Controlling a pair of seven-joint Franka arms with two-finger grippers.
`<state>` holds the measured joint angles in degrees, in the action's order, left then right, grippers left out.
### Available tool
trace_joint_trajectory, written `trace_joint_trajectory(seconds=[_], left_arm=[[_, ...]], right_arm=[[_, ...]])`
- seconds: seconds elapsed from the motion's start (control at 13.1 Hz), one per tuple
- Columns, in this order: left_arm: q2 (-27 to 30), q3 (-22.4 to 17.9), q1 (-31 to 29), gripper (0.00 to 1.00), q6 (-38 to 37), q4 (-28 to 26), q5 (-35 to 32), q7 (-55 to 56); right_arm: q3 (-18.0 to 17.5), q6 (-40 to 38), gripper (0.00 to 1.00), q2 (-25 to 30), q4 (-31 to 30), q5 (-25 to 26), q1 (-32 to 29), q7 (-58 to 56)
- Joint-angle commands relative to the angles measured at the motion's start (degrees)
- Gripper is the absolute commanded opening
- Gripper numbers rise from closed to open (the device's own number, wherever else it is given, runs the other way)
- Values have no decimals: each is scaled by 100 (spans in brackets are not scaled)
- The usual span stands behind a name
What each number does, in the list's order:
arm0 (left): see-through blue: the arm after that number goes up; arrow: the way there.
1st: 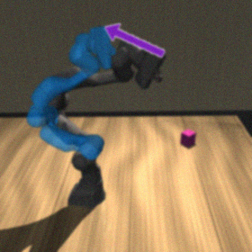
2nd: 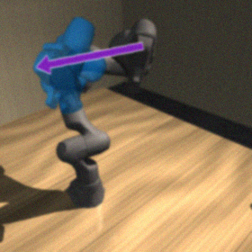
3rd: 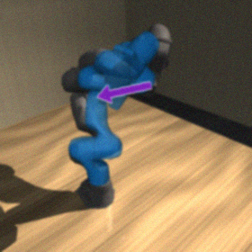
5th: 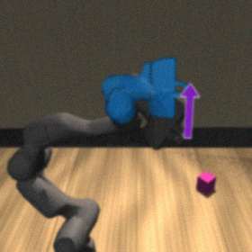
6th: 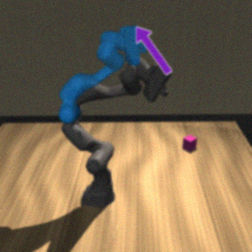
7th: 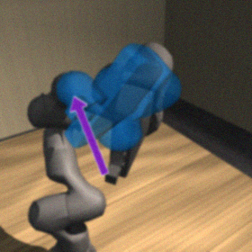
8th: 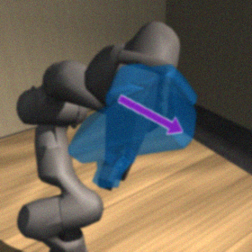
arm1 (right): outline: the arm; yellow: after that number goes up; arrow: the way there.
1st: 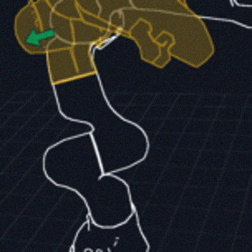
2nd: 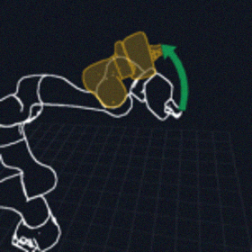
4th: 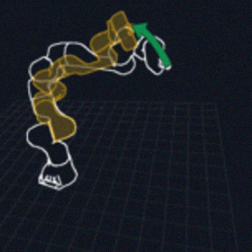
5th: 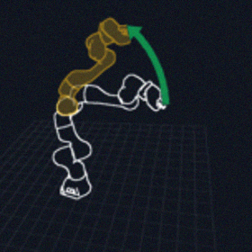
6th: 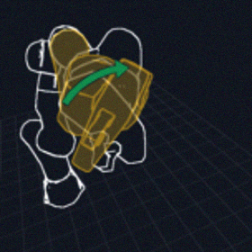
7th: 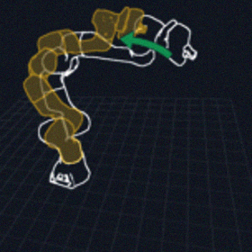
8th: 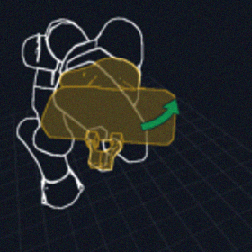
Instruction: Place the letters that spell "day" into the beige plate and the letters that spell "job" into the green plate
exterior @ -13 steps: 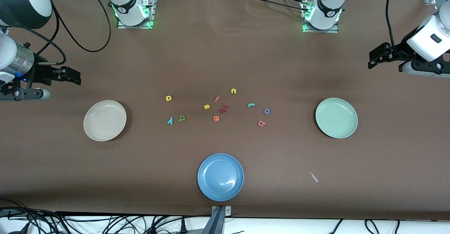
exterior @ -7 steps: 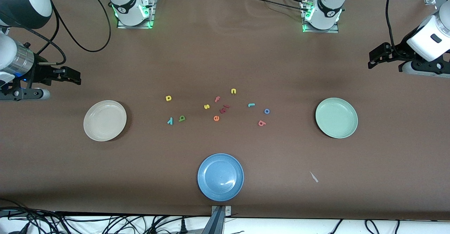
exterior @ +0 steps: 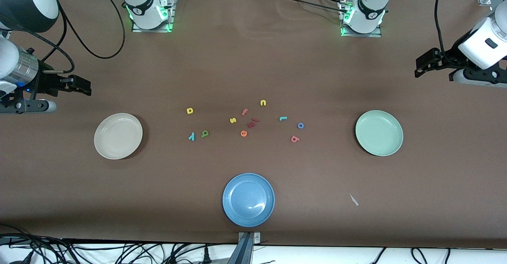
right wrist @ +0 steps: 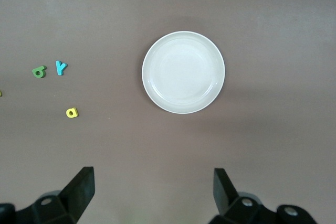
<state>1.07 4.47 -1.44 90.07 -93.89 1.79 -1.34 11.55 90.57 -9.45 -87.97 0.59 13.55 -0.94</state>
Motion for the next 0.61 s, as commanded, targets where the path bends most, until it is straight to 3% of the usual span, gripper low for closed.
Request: trace_joint_trajectory(seconds=[0.0,0.54], left_arm=[[7,10,21,100,-69,37,-170,-77],[7,10,21,100,-69,37,-170,-86]], right_arm=[[5,-57,100,13,34,-112,-36,-82],[-30,-74,100,22,16,-112,-19,-21]])
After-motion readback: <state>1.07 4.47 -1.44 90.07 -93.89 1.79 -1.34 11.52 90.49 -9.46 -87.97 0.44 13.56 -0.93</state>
